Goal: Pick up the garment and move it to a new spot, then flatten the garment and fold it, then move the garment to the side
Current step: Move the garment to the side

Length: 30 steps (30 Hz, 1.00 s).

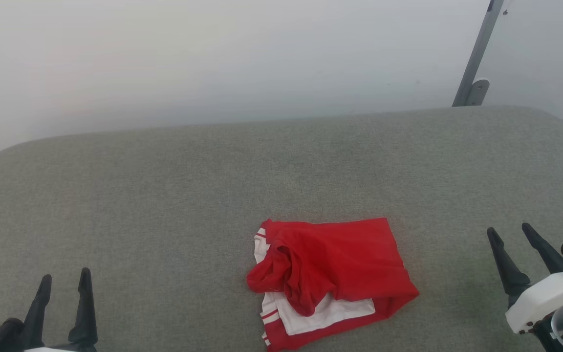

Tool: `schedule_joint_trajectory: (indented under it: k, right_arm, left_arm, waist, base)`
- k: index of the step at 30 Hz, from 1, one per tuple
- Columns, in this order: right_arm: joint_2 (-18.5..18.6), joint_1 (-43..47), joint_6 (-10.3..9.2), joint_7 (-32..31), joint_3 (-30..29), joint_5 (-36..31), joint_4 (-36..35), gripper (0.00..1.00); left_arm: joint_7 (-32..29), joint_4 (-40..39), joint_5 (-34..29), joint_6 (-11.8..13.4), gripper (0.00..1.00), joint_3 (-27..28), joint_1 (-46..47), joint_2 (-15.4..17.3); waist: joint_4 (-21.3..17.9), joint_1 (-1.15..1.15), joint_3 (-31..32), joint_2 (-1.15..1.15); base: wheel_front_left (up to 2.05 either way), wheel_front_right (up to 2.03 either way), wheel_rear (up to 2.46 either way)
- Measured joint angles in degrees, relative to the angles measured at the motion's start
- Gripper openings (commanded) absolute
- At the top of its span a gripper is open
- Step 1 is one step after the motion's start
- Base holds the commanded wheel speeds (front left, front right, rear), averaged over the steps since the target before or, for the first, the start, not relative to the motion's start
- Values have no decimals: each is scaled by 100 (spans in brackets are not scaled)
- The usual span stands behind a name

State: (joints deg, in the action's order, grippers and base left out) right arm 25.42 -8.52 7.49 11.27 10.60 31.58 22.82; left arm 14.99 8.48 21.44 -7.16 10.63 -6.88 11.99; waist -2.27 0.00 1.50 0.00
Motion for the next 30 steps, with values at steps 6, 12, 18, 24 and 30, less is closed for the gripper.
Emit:
schedule_joint_trajectory:
  k: [6,12,18,24,30]
  right_arm:
    - [-19,3,0,1,5,-16,-1,100]
    - [-19,9,0,-129,44,62,-30,100]
    - [18,-75,0,-623,436,338,-211,100]
    - [98,-349,0,-1256,840,686,-291,100]
    - [302,-578,0,-2329,1145,1192,-266,100]
  left_arm:
    - [-1,45,0,-16,100,-4,22,0]
    - [0,74,0,-18,100,-62,47,13]
    - [0,131,-25,-18,100,-245,114,-2]
    - [0,186,-16,-18,100,-370,179,-70]
    - [-1,221,-5,-18,100,-509,274,-121]
  waist:
    - [14,0,-6,0]
    - [77,0,-24,0]
    - [265,0,-112,0]
    - [460,0,-266,0]
    - [740,0,-413,0]
  base:
    - [0,0,0]
    - [0,0,0]
    - [0,0,0]
    - [0,0,0]
    - [0,0,0]
